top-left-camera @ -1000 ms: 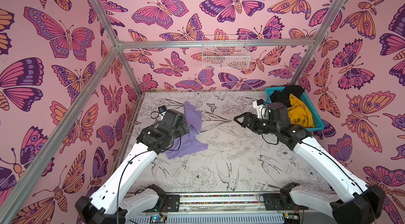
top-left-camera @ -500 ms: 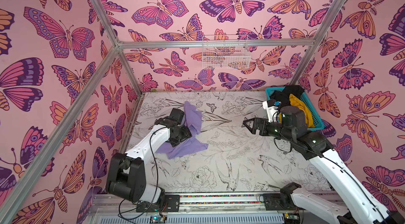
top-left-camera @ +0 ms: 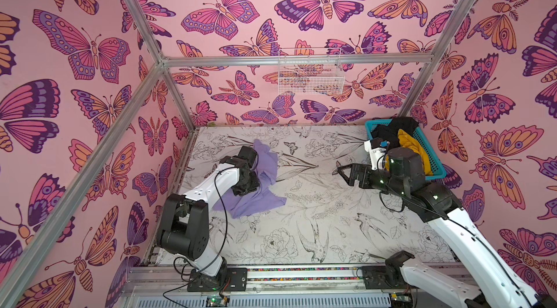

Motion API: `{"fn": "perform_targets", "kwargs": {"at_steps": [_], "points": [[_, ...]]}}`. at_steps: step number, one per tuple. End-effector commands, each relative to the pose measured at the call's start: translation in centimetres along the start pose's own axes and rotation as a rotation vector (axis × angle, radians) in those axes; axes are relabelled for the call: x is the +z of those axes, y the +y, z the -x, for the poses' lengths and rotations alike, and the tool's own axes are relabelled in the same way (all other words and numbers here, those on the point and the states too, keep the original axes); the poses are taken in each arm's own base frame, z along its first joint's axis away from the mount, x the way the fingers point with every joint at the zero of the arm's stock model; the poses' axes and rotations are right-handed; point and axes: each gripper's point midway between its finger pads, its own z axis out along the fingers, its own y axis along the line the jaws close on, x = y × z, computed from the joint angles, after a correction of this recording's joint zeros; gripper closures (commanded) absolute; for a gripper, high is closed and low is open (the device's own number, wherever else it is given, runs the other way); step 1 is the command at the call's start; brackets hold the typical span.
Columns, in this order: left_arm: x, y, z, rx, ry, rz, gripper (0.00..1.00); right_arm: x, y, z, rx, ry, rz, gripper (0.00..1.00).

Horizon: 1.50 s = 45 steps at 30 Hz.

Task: Fold and stack t-shirts
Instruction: Flatten out the T-shirt at the center of the board.

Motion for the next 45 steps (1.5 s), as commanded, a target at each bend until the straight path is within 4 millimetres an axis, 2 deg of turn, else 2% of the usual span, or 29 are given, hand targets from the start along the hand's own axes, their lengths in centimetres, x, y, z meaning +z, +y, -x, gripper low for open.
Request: {"fn": "perform_targets", "kwargs": {"at_steps": [1, 4, 6, 9, 14, 17, 18, 19, 21, 23, 25, 26, 27, 28, 33, 35, 37, 40, 43, 45], "points": [[0.1, 1.1, 0.1, 0.039, 0.004, 0.062, 1.00, -0.5, -0.2, 0.0, -0.018, -0.012, -0.020, 0.01], [0.4, 0.4, -0.9, 0.013, 0.048, 0.029, 1.00, -0.3, -0.3, -0.1, -0.018, -0.011, -0.022, 0.01], [0.2, -1.7, -2.1, 0.024, 0.064, -0.004, 1.00, 0.1, -0.4, -0.2, -0.011, -0.006, -0.020, 0.01], [-1.6, -8.2, -5.2, 0.139, 0.054, -0.086, 1.00, 1.0, -0.7, -0.7, 0.005, 0.013, -0.017, 0.01], [-5.5, -22.2, -12.6, 0.316, 0.151, -0.342, 1.00, 2.5, -0.7, -1.3, 0.030, 0.049, 0.005, 0.01], [-7.0, -27.2, -15.2, 0.371, 0.187, -0.426, 1.00, 2.8, -0.9, -1.8, 0.028, 0.073, 0.002, 0.01], [-7.1, -27.8, -15.6, 0.384, 0.190, -0.427, 1.00, 2.7, -0.9, -1.9, 0.024, 0.077, 0.000, 0.01], [-6.9, -27.8, -15.6, 0.384, 0.191, -0.412, 1.00, 2.6, -1.0, -2.1, 0.016, 0.081, -0.004, 0.01], [-6.4, -26.7, -15.0, 0.371, 0.159, -0.350, 1.00, 2.3, -1.2, -2.3, 0.000, 0.086, -0.013, 0.01], [-5.8, -24.3, -14.1, 0.354, 0.121, -0.267, 0.74, 2.0, -1.5, -2.6, -0.014, 0.085, -0.028, 0.01], [-6.0, -22.2, -13.1, 0.339, 0.082, -0.221, 0.33, 1.9, -1.6, -2.9, -0.025, 0.093, -0.031, 0.01], [-6.2, -21.2, -12.6, 0.330, 0.053, -0.200, 0.19, 1.9, -1.7, -3.0, -0.028, 0.098, -0.032, 0.01], [-6.7, -20.4, -12.0, 0.331, 0.024, -0.191, 0.05, 2.0, -1.7, -3.1, -0.027, 0.103, -0.029, 0.01], [-7.3, -19.7, -11.4, 0.334, -0.009, -0.183, 0.00, 2.1, -1.7, -3.2, -0.026, 0.109, -0.026, 0.01], [-10.7, -16.3, -9.1, 0.310, -0.119, -0.157, 0.00, 2.5, -1.9, -3.4, -0.005, 0.125, -0.036, 0.01], [-10.7, -14.1, -8.8, 0.287, -0.132, -0.122, 0.01, 2.6, -2.6, -4.2, -0.007, 0.158, -0.070, 0.01], [-8.9, -11.5, -9.2, 0.234, -0.095, -0.080, 0.04, 2.9, -4.3, -5.4, -0.009, 0.211, -0.147, 0.01], [-5.3, -9.7, -10.1, 0.142, 0.001, -0.092, 0.14, 3.3, -5.2, -6.7, 0.006, 0.272, -0.182, 0.01], [-2.4, -11.0, -9.7, 0.112, 0.025, -0.203, 0.22, 3.7, -4.7, -6.8, 0.035, 0.267, -0.149, 0.02], [-1.0, -11.9, -8.6, 0.100, 0.021, -0.250, 0.32, 3.7, -4.5, -6.6, 0.044, 0.251, -0.139, 0.02]]}}
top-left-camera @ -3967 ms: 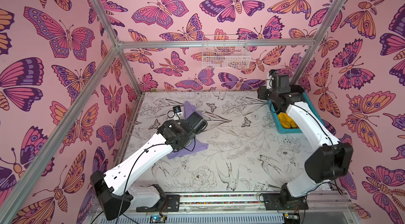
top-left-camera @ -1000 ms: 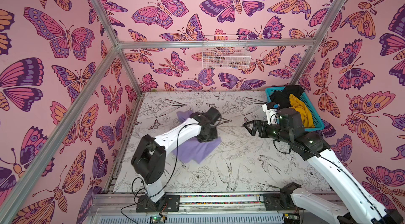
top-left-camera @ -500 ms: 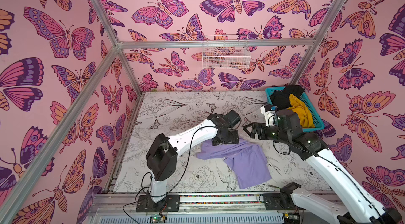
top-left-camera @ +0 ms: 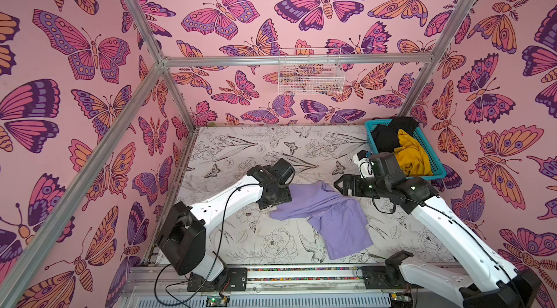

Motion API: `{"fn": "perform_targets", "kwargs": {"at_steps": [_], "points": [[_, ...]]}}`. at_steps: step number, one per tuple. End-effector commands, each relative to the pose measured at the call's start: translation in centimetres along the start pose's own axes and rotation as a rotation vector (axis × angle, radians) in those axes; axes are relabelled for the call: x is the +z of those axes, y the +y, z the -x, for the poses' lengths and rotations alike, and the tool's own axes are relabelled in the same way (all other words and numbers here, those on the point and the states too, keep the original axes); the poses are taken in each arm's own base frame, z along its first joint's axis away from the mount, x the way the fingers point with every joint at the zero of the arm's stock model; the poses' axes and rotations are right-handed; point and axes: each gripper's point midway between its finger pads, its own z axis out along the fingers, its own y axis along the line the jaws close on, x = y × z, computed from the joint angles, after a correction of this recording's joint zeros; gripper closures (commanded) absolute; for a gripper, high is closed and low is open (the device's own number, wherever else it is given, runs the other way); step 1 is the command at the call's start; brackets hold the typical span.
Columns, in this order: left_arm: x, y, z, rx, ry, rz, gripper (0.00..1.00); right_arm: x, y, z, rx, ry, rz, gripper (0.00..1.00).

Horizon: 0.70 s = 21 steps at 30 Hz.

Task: Fold and stack t-shirts
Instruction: Flatten out the T-shirt at the center of the board.

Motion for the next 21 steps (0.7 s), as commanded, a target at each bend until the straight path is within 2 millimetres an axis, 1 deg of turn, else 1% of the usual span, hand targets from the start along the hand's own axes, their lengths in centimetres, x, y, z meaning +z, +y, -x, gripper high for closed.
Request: {"fn": "perform_targets", "kwargs": {"at_steps": [1, 3, 5, 9, 12, 15, 16, 18, 21], "points": [[2.0, -3.0, 2.3, -0.018, -0.017, -0.160, 0.35, -0.4, 0.3, -0.1, 0.006, -0.006, 0.012, 0.02], [2.7, -3.8, 3.5, 0.005, -0.024, -0.179, 0.36, -0.7, 0.4, -0.1, 0.002, -0.009, 0.014, 0.02], [2.8, -5.1, 4.3, 0.040, -0.026, -0.208, 0.35, -1.0, 0.2, -0.2, -0.004, -0.012, 0.005, 0.02], [3.8, -6.3, 5.0, 0.082, -0.009, -0.222, 0.36, -1.2, -0.2, -0.4, -0.005, -0.025, -0.011, 0.02], [5.5, -6.4, 4.3, 0.071, 0.060, -0.226, 0.39, -1.3, -0.5, -0.6, -0.001, -0.030, -0.020, 0.02], [6.3, -6.0, 3.4, 0.048, 0.109, -0.212, 0.44, -1.6, -0.6, -0.6, -0.002, -0.032, -0.030, 0.01], [6.3, -5.7, 3.1, 0.044, 0.121, -0.199, 0.45, -1.6, -0.7, -0.6, -0.005, -0.033, -0.033, 0.01], [5.5, -5.0, 2.6, 0.054, 0.125, -0.149, 0.47, -1.7, -0.7, -0.6, -0.007, -0.033, -0.036, 0.01], [3.5, -3.6, 2.6, 0.126, 0.063, -0.028, 0.46, -1.3, -0.8, -0.7, -0.002, -0.029, -0.037, 0.01]]}}
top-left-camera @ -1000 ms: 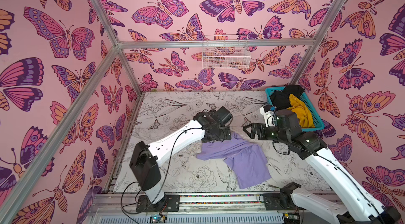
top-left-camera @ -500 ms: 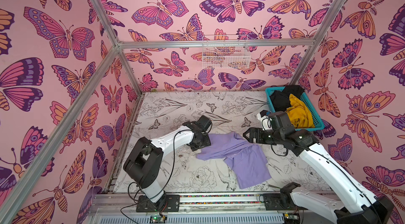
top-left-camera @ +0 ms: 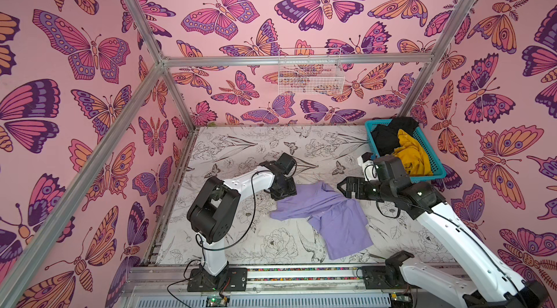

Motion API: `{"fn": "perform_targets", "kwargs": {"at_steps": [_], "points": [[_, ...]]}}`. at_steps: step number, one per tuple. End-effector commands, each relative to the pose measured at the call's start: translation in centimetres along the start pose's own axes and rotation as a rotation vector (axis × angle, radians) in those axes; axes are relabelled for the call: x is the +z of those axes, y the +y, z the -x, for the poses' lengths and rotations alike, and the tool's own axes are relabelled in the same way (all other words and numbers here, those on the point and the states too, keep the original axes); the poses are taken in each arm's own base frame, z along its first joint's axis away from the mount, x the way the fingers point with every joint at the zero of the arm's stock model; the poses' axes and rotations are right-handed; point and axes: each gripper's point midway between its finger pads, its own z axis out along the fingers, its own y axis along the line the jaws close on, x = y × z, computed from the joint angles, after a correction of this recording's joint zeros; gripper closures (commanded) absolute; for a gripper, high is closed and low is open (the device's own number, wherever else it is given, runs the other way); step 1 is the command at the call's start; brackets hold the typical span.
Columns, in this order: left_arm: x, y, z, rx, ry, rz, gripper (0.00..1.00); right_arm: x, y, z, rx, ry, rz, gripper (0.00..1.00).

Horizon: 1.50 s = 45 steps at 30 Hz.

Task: Fold and stack t-shirts
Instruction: Flatten out the T-shirt at the center of the board.

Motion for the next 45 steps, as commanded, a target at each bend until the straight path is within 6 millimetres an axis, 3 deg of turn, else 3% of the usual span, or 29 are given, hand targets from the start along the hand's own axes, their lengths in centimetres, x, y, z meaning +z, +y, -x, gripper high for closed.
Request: {"fn": "perform_targets", "kwargs": {"at_steps": [1, 5, 12, 17, 23, 25, 27, 28, 30, 33, 37, 40, 43, 45], "points": [[-3.1, 1.3, -0.6, 0.074, -0.043, 0.135, 0.46, 0.2, -0.4, -0.5, 0.003, 0.008, -0.017, 0.01], [-3.7, 2.4, -1.0, 0.084, -0.042, 0.189, 0.46, 0.8, -0.1, -0.6, 0.024, 0.017, 0.006, 0.01], [-1.3, 4.3, -1.3, 0.083, -0.005, 0.271, 0.46, 0.6, -0.3, -0.7, 0.015, 0.017, -0.003, 0.01], [0.4, 3.6, -0.5, 0.096, 0.015, 0.225, 0.58, 0.3, -0.4, -0.5, 0.016, 0.018, -0.017, 0.01], [1.2, 3.7, 0.1, 0.081, 0.033, 0.227, 0.61, 0.1, -0.4, -0.3, 0.019, 0.009, -0.025, 0.01], [1.3, 4.0, -0.1, 0.080, 0.038, 0.232, 0.69, 0.0, -0.5, -0.3, 0.018, 0.007, -0.031, 0.01], [1.2, 4.2, -0.3, 0.080, 0.043, 0.233, 0.99, 0.0, -0.6, -0.3, 0.018, 0.006, -0.035, 0.01], [0.8, 4.1, -0.1, 0.080, 0.036, 0.231, 1.00, 0.1, -0.6, -0.2, 0.020, 0.006, -0.034, 0.01], [-0.6, 3.2, 0.3, 0.112, 0.004, 0.216, 1.00, 0.4, -0.6, -0.3, 0.026, 0.006, -0.031, 0.01], [-5.9, 1.6, 2.8, 0.186, -0.137, 0.268, 0.98, 1.2, -0.7, -0.5, 0.043, 0.016, -0.028, 0.02], [-16.9, 1.2, 6.8, 0.206, -0.391, 0.411, 0.98, 2.0, -0.9, -0.9, 0.050, 0.045, -0.028, 0.02], [-23.8, 1.3, 7.1, 0.194, -0.521, 0.414, 0.98, 2.1, -1.3, -1.4, 0.043, 0.061, -0.046, 0.01], [-27.0, 1.8, 5.5, 0.160, -0.558, 0.342, 0.98, 2.3, -1.8, -2.0, 0.038, 0.076, -0.059, 0.01], [-27.2, 3.0, 4.4, 0.135, -0.546, 0.340, 0.98, 2.7, -1.8, -2.3, 0.042, 0.088, -0.056, 0.01]]}}
